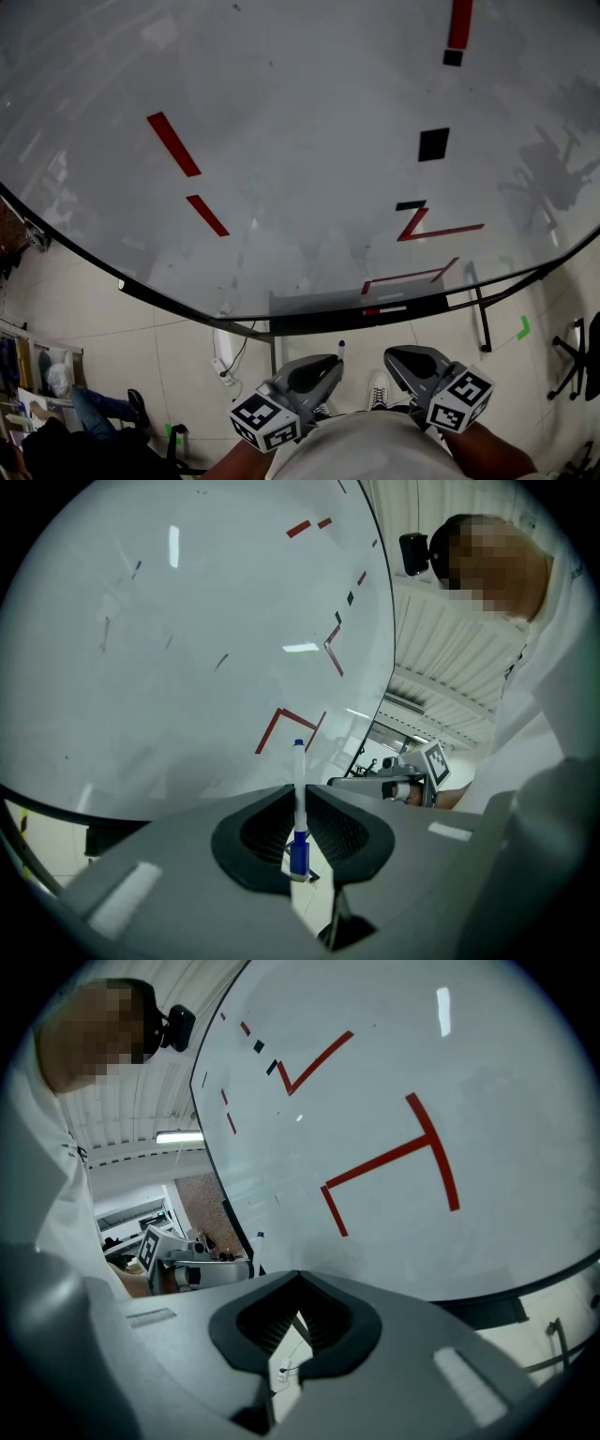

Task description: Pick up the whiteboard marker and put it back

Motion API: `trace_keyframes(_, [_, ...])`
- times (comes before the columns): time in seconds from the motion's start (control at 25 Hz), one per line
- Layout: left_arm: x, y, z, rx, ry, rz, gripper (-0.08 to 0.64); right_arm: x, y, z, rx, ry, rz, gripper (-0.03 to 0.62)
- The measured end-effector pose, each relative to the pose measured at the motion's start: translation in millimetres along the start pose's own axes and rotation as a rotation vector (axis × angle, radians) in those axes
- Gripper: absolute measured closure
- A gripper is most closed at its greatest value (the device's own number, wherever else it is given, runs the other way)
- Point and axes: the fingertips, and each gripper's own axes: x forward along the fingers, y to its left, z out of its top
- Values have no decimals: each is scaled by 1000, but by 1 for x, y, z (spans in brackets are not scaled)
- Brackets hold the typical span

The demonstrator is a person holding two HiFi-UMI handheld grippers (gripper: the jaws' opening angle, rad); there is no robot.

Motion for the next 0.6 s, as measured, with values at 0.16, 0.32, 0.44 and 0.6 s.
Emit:
trace_keyframes(0.16, [1,0,1,4,-1,1,505,0,-1,0,2,-1,-1,591])
trace_keyframes(0.32, [0,2,2,5,-3,8,503,0,0,0,2,-1,-1,591])
trace_keyframes(0.44, [-1,4,1,5,-2,12,503,0,0,0,3,-1,0,591])
trace_keyframes(0.6, [0,5,3,6,1,16,503,1,-2,-1,4,1,-3,591])
